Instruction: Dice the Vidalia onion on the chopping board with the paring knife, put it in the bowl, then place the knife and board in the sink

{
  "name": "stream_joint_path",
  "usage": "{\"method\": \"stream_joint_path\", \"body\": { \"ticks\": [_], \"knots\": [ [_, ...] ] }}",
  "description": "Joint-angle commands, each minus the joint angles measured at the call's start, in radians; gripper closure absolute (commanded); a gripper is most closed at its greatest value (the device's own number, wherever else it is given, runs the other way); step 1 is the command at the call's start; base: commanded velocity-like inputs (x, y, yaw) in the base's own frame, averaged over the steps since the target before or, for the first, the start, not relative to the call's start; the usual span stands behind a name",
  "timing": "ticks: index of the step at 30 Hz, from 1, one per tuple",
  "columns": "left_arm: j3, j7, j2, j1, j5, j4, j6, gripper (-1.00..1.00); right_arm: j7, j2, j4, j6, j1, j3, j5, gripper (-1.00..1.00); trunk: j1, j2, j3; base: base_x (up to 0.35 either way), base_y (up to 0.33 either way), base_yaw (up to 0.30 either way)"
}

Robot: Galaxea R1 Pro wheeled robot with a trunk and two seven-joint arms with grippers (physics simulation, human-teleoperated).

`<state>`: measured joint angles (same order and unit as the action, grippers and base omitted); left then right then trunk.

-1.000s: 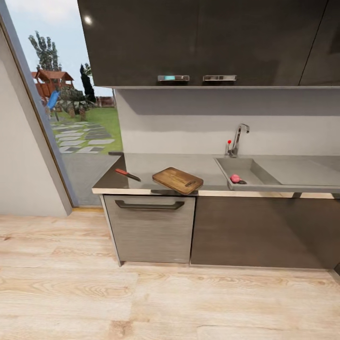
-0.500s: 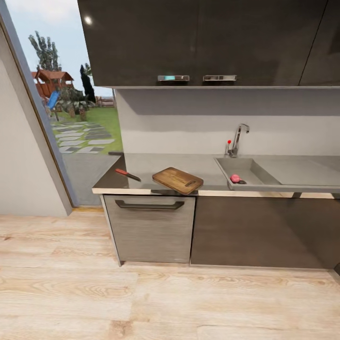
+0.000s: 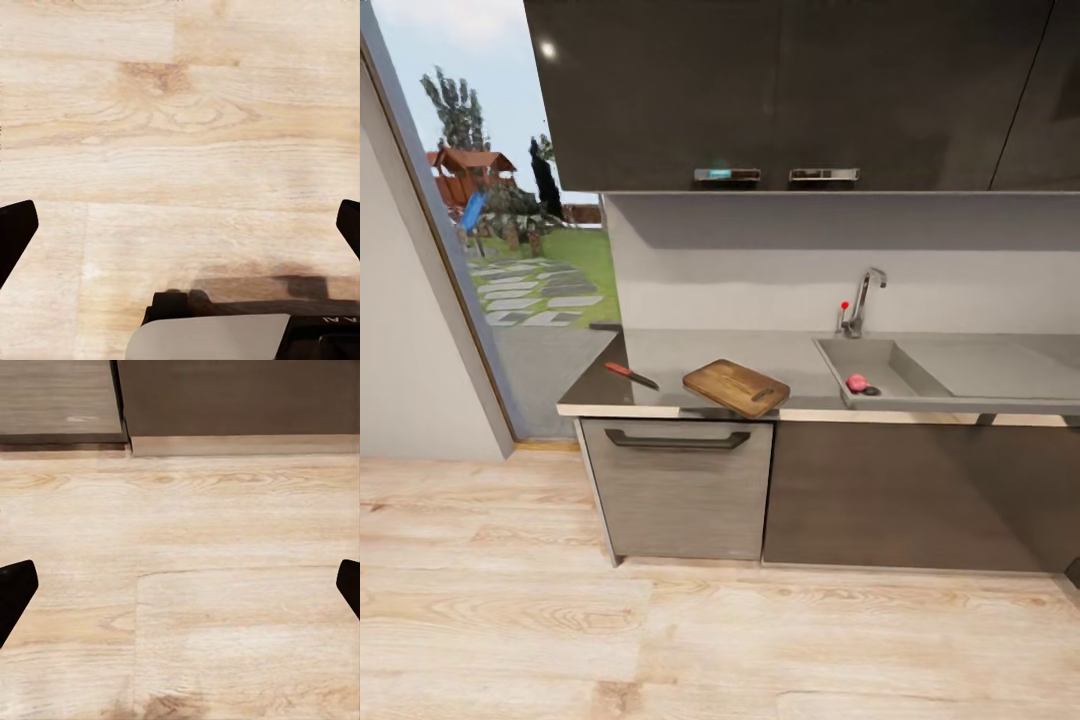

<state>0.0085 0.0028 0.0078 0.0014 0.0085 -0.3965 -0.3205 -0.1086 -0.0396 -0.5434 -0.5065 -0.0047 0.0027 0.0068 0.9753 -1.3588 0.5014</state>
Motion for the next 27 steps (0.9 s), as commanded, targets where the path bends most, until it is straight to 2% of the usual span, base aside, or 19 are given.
{"method": "stream_joint_path", "body": {
  "ticks": [1, 27],
  "knots": [
    [0.001, 0.0, 0.0, 0.0, 0.001, -0.001, -0.002, -1.0, -0.004, 0.0, 0.0, -0.003, 0.0, 0.0, 0.001, -1.0, -0.004, 0.007, -0.002, 0.0, 0.0, 0.0],
    [0.001, 0.0, 0.0, 0.0, 0.001, -0.001, -0.002, -1.0, -0.004, 0.0, 0.001, -0.003, -0.001, 0.0, 0.001, -1.0, -0.104, 0.189, -0.084, 0.0, 0.0, 0.0]
  ]
}}
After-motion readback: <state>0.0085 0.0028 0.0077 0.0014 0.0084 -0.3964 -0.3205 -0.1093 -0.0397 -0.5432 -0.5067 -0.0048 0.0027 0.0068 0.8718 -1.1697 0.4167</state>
